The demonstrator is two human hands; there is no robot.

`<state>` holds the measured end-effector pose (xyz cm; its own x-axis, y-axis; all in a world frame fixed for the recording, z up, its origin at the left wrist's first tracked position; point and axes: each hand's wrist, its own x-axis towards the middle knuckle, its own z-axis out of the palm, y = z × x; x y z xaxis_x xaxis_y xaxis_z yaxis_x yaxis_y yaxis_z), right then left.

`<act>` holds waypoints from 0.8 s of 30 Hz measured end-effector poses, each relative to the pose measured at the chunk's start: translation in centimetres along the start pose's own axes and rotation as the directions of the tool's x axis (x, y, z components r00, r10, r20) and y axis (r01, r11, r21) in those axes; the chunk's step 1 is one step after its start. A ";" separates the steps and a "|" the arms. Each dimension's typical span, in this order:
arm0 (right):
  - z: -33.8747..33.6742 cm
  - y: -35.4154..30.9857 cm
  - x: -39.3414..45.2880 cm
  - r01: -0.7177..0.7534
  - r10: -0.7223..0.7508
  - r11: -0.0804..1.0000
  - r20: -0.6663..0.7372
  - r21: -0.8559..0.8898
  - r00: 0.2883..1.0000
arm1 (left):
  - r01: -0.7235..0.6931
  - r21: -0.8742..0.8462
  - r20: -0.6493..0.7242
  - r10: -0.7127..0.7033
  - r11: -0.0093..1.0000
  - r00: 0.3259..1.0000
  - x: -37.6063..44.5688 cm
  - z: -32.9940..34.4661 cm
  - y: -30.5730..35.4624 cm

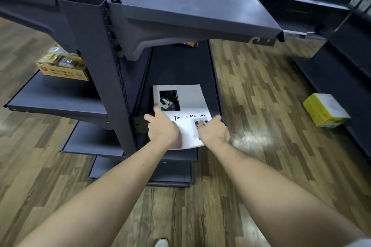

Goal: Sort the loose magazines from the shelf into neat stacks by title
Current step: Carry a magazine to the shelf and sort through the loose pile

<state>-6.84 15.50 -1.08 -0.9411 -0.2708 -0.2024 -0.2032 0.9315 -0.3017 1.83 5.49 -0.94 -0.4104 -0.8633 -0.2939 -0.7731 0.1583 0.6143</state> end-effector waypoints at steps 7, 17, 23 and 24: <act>-3.5 5.0 1.4 -0.184 0.183 0.971 0.018 0.155 0.983 | -0.321 0.106 0.006 0.322 0.941 0.947 -2.0 2.2 5.0; -10.0 17.4 6.1 -0.299 0.387 0.862 -0.151 0.410 0.909 | -0.543 0.170 0.120 0.530 0.822 0.840 -4.2 12.7 16.8; -13.9 27.0 10.2 -0.388 0.522 0.778 -0.165 0.494 0.837 | -0.670 0.147 0.193 0.643 0.728 0.741 -7.8 21.1 25.3; -14.5 28.8 10.9 -0.401 0.540 0.768 -0.168 0.499 0.825 | -0.689 0.132 0.201 0.661 0.712 0.722 -8.6 22.4 26.6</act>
<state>-26.87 42.93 1.48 -0.9313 0.3203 -0.1734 0.3564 0.7032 -0.6153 -26.03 27.91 1.52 -0.9052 -0.4225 0.0466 -0.3320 0.7712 0.5431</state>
